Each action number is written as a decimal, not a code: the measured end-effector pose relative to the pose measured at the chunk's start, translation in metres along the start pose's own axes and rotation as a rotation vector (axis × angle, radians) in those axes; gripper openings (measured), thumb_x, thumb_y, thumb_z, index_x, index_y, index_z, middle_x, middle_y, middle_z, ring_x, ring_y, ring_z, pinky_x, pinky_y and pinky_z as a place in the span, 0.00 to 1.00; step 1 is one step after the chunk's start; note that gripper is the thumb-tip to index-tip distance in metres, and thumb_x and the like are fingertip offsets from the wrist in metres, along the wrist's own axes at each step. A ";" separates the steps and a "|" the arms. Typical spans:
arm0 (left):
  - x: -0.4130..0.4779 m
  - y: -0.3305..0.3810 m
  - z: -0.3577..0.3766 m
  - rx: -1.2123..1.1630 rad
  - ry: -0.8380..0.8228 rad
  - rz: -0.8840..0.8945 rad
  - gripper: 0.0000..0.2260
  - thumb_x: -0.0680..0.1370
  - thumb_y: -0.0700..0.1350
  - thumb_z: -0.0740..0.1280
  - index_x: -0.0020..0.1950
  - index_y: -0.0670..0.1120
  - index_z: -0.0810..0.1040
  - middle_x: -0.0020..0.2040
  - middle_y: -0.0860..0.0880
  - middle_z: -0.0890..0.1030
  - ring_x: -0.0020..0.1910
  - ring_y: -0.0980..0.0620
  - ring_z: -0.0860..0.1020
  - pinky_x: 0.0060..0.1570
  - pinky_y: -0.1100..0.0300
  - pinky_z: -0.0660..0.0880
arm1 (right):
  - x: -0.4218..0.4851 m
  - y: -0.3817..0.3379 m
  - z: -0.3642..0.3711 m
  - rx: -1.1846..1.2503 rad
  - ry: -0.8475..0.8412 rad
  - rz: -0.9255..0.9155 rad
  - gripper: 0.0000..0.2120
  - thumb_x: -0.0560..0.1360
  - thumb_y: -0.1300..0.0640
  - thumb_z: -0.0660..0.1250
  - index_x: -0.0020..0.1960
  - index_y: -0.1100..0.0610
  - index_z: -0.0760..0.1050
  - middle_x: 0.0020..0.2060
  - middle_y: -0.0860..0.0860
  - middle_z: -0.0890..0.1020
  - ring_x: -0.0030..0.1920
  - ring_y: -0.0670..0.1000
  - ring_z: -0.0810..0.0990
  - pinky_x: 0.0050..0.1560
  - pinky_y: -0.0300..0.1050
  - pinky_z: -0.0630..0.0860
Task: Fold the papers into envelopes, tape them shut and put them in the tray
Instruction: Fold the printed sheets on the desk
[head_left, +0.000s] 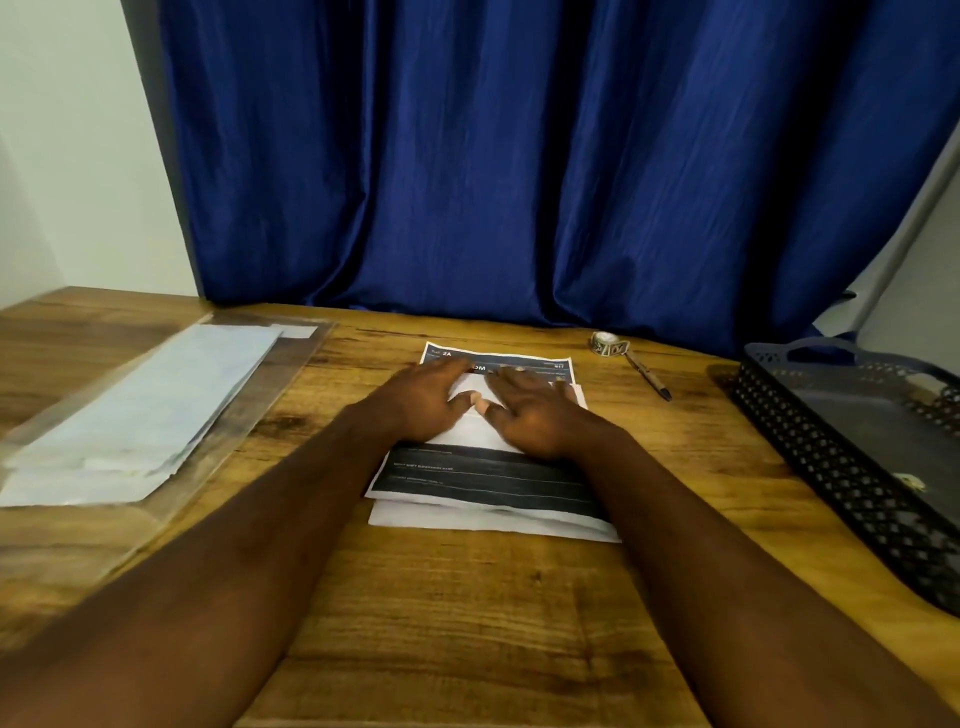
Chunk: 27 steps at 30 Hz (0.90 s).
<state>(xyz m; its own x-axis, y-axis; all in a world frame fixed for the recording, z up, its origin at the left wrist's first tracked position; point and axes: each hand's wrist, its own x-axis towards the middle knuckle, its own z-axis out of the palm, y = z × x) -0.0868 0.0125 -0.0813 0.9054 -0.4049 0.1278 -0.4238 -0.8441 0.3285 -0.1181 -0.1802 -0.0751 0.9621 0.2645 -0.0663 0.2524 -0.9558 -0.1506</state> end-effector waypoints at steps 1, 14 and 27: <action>0.001 0.001 -0.001 0.055 -0.058 0.000 0.26 0.87 0.57 0.55 0.84 0.53 0.57 0.84 0.51 0.57 0.82 0.48 0.57 0.80 0.48 0.55 | 0.002 -0.001 0.000 -0.002 -0.019 0.004 0.35 0.85 0.32 0.42 0.87 0.47 0.46 0.87 0.48 0.46 0.86 0.53 0.43 0.83 0.65 0.39; 0.006 -0.002 0.003 0.216 -0.163 0.003 0.28 0.87 0.60 0.45 0.86 0.52 0.46 0.86 0.51 0.44 0.84 0.52 0.45 0.81 0.47 0.44 | 0.000 0.038 0.001 -0.002 0.030 0.297 0.35 0.85 0.32 0.42 0.87 0.46 0.43 0.86 0.49 0.43 0.86 0.55 0.41 0.80 0.69 0.39; -0.024 0.017 -0.025 0.217 0.193 0.023 0.29 0.85 0.65 0.52 0.79 0.50 0.69 0.79 0.47 0.68 0.77 0.47 0.66 0.73 0.47 0.64 | -0.022 0.019 -0.008 -0.055 0.283 0.174 0.29 0.85 0.34 0.50 0.81 0.47 0.63 0.81 0.52 0.65 0.81 0.57 0.62 0.78 0.69 0.53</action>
<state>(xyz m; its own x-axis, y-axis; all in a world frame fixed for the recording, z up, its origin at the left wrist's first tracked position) -0.1147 0.0164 -0.0553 0.8747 -0.3683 0.3151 -0.4211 -0.8993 0.1178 -0.1335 -0.2054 -0.0685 0.9799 0.0576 0.1909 0.0792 -0.9911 -0.1074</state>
